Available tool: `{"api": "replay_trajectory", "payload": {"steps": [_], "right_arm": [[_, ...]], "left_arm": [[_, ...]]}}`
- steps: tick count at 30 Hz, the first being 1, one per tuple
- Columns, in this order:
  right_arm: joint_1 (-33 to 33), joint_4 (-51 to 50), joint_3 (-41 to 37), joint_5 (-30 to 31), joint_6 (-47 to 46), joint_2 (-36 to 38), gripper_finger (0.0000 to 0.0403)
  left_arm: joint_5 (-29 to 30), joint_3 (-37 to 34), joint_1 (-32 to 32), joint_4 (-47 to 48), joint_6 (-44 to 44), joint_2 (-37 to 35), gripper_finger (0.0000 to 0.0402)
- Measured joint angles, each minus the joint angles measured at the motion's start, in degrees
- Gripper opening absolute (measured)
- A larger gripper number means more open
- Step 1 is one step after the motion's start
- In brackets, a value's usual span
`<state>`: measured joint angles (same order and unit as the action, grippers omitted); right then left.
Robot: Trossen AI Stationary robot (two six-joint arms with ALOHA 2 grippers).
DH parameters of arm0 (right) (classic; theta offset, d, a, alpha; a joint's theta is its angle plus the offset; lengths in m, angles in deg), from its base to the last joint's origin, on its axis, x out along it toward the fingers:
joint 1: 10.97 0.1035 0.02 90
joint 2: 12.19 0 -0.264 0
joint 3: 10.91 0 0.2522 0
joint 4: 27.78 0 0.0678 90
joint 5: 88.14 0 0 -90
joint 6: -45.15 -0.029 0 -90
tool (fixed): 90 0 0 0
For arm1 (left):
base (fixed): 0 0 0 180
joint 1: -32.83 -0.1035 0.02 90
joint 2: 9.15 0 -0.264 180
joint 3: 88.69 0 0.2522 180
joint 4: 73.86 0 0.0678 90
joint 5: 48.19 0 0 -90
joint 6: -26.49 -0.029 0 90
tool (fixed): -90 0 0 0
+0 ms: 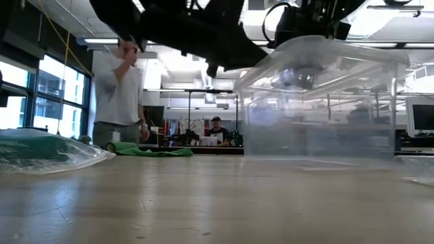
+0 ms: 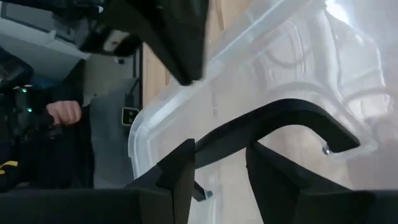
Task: Roll bandage
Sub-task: Open the transparent bin
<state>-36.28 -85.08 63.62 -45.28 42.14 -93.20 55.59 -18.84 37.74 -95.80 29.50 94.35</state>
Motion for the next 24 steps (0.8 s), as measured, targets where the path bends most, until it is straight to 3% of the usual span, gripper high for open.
{"api": "replay_trajectory", "payload": {"steps": [14,20,24], "right_arm": [[2.01,7.99,-0.78,0.81,-4.26,0.02,0.0135],[3.94,7.93,-0.77,7.74,-5.33,0.13,0.0137],[4.92,7.76,-0.76,11.42,-5.04,0.13,0.0161]], "left_arm": [[-4.8,6.33,-3.31,3.86,1.43,2.93,0.0025],[-4.44,6.72,-3.41,4.79,1.4,2.93,0.0025],[-4.28,6.68,-3.71,5.24,1.4,2.97,0.0025]]}}
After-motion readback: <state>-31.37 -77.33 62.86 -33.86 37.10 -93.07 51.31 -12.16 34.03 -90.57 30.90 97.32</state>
